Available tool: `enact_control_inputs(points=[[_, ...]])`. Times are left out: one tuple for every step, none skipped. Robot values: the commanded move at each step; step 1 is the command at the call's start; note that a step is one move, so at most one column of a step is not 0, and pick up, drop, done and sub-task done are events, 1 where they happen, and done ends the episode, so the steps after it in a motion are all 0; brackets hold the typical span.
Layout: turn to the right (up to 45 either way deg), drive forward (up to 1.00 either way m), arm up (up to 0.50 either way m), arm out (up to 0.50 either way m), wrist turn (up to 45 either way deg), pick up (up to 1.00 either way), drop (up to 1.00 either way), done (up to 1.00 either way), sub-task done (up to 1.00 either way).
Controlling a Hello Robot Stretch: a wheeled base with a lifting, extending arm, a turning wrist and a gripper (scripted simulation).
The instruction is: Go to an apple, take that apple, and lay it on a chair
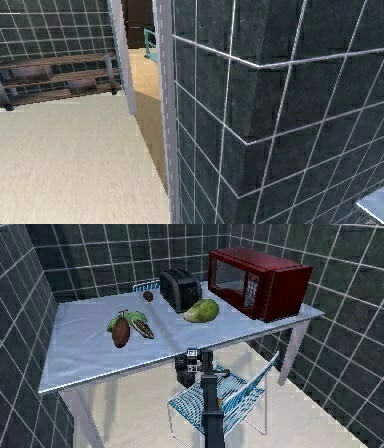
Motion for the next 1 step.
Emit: enact_control_inputs(points=[[0.0, 0.00, 0.00, 0.00, 0.0, 0.00, 0.00, 1.00, 0.00]])
